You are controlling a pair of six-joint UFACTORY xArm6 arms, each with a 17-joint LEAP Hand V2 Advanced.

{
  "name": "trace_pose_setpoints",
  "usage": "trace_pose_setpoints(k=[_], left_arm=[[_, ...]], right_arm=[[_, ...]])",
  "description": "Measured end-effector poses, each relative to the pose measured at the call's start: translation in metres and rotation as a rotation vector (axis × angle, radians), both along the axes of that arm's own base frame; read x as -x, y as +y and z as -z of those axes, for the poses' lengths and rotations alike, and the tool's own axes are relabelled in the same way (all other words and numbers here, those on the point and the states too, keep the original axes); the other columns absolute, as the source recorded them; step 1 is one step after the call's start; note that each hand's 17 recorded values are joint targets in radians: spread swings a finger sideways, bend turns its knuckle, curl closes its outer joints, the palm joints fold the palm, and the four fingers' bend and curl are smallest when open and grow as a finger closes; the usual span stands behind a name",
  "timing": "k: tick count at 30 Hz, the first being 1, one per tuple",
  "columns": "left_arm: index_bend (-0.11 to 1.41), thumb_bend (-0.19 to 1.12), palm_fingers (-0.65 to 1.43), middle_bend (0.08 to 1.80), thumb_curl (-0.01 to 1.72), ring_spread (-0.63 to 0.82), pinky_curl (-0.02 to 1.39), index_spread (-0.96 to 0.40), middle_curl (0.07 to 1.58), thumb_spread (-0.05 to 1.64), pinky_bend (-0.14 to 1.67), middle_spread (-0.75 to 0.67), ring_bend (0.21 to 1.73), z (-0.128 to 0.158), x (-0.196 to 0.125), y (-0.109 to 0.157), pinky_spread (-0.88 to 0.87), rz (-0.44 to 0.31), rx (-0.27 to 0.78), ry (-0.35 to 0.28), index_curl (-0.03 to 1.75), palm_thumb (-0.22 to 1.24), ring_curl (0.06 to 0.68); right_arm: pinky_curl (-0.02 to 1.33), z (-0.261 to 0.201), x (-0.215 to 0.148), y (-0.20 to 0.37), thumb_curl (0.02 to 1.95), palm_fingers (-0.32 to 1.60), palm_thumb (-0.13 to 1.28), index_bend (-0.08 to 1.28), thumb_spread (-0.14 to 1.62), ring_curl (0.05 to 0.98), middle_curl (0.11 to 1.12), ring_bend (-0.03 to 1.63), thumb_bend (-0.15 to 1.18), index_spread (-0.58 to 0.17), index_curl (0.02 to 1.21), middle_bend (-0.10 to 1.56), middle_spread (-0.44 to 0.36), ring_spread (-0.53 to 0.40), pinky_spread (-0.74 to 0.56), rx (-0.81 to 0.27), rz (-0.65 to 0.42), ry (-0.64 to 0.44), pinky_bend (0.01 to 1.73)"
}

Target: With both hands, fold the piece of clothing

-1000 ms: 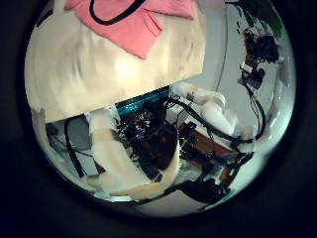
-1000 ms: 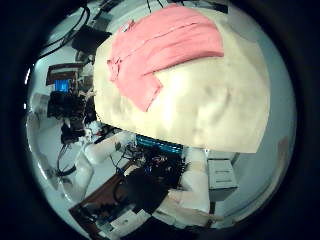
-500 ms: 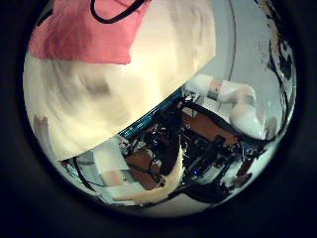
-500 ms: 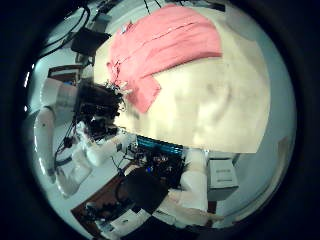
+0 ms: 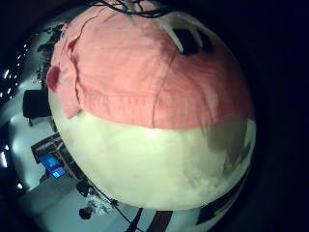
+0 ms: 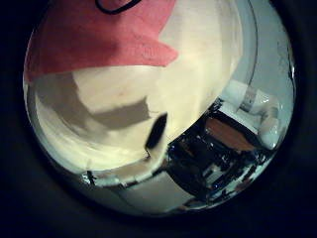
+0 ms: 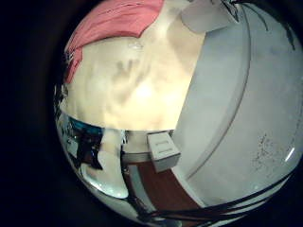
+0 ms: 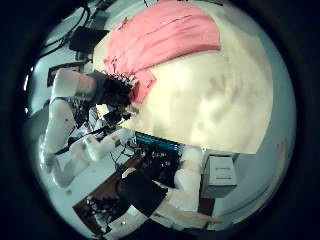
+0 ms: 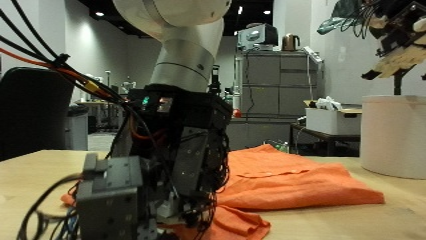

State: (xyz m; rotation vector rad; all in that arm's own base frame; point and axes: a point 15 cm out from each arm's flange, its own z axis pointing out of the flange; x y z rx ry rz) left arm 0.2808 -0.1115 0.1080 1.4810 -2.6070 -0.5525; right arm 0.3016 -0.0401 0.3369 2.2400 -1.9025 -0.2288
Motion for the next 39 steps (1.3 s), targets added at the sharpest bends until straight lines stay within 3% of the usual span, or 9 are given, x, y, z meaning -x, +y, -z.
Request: trace_pose_setpoints(k=[3,5,9,15,20,25,32,39], left_arm=[[0.14,-0.01,0.84,0.66,0.33,-0.04,0.33,0.01,0.47,0.89,0.49,-0.11,0.67,-0.005,-0.003,0.004,-0.11,0.002,-0.024,0.01,0.23,0.25,0.24],[0.15,0.0,1.1,0.76,0.34,-0.22,0.37,-0.08,0.51,0.92,0.61,-0.22,0.83,-0.01,-0.004,0.008,-0.29,-0.011,-0.042,0.028,0.23,0.32,0.298],[0.31,0.02,1.29,0.87,0.35,-0.39,0.47,-0.24,0.62,1.0,0.83,-0.34,1.04,-0.015,-0.009,0.018,-0.5,-0.052,-0.039,0.031,0.29,0.45,0.413],[0.59,0.07,1.26,1.02,0.38,-0.43,0.56,-0.43,0.71,1.09,1.03,-0.42,1.19,-0.03,-0.005,0.033,-0.6,-0.084,-0.008,0.07,0.43,0.66,0.489],[0.71,0.04,1.18,1.1,0.41,-0.43,0.59,-0.51,0.76,1.11,1.12,-0.45,1.26,-0.05,0.001,0.046,-0.62,-0.099,0.003,0.119,0.54,0.71,0.523],[0.74,0.0,1.14,1.14,0.44,-0.42,0.61,-0.56,0.79,1.11,1.17,-0.45,1.3,-0.071,-0.001,0.053,-0.62,-0.12,0.04,0.114,0.62,0.74,0.539],[0.71,-0.02,1.11,1.17,0.46,-0.41,0.62,-0.6,0.8,1.12,1.2,-0.45,1.33,-0.091,-0.004,0.055,-0.61,-0.135,0.066,0.098,0.73,0.75,0.545],[0.66,-0.02,1.11,1.18,0.48,-0.41,0.62,-0.63,0.8,1.12,1.21,-0.44,1.34,-0.106,-0.007,0.054,-0.6,-0.139,0.073,0.095,0.84,0.74,0.543]], right_arm=[[0.31,0.002,-0.002,-0.001,0.24,0.19,0.15,0.16,1.07,0.218,0.33,0.21,-0.02,-0.236,0.32,0.2,0.041,0.186,0.32,-0.001,0.002,0.006,0.19],[0.31,0.002,-0.003,0.0,0.24,0.18,0.15,0.16,1.07,0.222,0.33,0.21,-0.02,-0.232,0.32,0.2,0.051,0.188,0.32,-0.002,0.001,0.008,0.2],[0.31,0.006,-0.004,0.002,0.24,0.17,0.15,0.16,1.07,0.226,0.33,0.2,-0.02,-0.231,0.31,0.2,0.058,0.184,0.32,-0.004,-0.003,0.016,0.2],[0.32,0.011,-0.005,0.005,0.24,0.15,0.15,0.16,1.07,0.23,0.31,0.22,-0.02,-0.237,0.3,0.19,0.111,0.179,0.32,-0.003,-0.005,0.028,0.21],[0.32,0.017,-0.003,0.006,0.25,0.2,0.16,0.18,1.07,0.245,0.29,0.27,-0.02,-0.248,0.3,0.17,0.126,0.171,0.3,-0.005,-0.011,0.047,0.24],[0.33,0.024,-0.007,0.018,0.26,0.27,0.25,0.17,1.08,0.269,0.29,0.35,0.0,-0.263,0.3,0.19,0.087,0.099,0.24,0.001,-0.063,0.044,0.26],[0.32,0.075,0.018,0.046,0.28,0.29,0.37,0.16,1.06,0.273,0.32,0.36,-0.01,-0.265,0.29,0.22,0.053,0.057,0.17,-0.001,-0.191,0.155,0.25],[0.31,0.125,0.016,0.066,0.29,0.32,0.44,0.17,1.02,0.273,0.33,0.38,-0.02,-0.27,0.29,0.24,0.023,0.027,0.14,0.003,-0.265,0.131,0.22]])
